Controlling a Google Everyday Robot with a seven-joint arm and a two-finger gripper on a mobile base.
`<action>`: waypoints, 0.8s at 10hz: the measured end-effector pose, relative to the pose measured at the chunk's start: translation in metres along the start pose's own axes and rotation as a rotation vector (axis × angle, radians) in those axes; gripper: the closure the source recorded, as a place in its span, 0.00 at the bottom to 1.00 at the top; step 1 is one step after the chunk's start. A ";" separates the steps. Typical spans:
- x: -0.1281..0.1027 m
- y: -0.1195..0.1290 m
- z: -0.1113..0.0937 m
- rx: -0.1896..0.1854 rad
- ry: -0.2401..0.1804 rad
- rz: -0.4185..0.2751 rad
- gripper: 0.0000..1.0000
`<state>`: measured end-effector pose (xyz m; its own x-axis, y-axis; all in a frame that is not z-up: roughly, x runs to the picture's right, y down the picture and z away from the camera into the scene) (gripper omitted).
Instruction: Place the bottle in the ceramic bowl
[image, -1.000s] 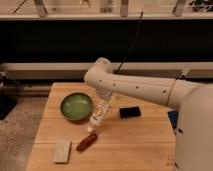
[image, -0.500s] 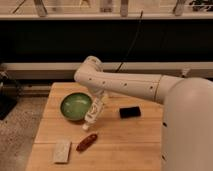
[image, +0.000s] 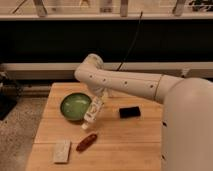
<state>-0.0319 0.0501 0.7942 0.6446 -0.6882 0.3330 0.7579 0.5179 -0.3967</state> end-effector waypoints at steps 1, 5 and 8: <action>-0.002 -0.007 -0.003 0.003 -0.019 -0.010 0.97; 0.005 -0.028 -0.008 0.027 -0.060 -0.006 0.97; 0.016 -0.049 -0.010 0.044 -0.081 0.009 0.97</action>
<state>-0.0595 0.0084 0.8101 0.6558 -0.6413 0.3983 0.7548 0.5466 -0.3627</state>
